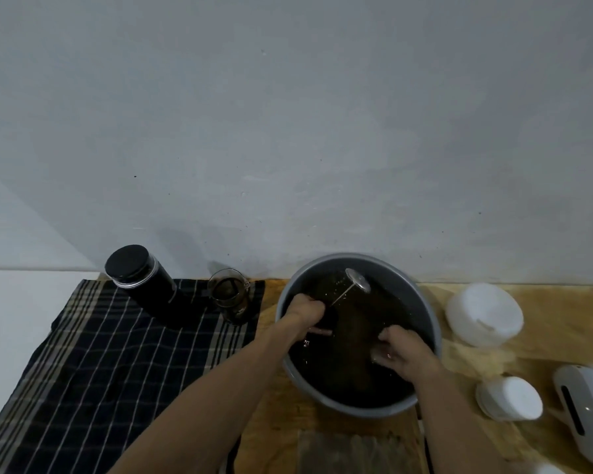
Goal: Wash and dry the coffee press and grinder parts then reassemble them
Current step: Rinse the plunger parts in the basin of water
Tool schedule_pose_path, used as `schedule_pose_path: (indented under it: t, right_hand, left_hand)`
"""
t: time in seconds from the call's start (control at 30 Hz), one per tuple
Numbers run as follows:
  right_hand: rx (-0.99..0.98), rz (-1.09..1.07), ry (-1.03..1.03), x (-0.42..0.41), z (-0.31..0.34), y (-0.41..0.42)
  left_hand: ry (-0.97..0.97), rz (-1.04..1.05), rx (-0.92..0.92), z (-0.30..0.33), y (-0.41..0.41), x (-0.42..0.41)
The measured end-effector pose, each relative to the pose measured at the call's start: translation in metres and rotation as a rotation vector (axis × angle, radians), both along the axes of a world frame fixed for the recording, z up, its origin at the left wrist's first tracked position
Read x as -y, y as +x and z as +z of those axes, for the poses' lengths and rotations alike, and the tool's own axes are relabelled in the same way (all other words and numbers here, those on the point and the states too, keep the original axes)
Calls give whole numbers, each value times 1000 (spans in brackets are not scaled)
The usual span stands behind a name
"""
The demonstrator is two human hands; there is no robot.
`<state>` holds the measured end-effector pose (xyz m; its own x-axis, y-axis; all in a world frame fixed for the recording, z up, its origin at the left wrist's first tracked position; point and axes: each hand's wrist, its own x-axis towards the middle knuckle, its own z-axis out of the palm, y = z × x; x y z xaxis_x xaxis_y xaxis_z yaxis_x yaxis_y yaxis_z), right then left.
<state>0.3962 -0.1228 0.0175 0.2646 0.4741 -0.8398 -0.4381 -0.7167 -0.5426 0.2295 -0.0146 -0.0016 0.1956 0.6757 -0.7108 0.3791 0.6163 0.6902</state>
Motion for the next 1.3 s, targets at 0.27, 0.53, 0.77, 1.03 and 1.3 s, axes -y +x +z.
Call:
schedule_pose_path:
  t: [0.27,0.53,0.77,1.03,1.3]
  right_hand:
    - [379,75,288,-23,40,12]
    - [516,266,258,-30,39,6]
    - [1054,142,479,-23,113,-14]
    - [1022,263,314,2,23,-33]
    - [1147,218,364,1,49,-37]
  left_hand:
    - [431,-294,-449,18,10,0]
    - [654,-371,-423,44,4,-7]
    - [1064,-214,-269,113,-6,-5]
    - [823,-416,-290,60,-27,31]
    - [818,-294,-184,74,-35,36]
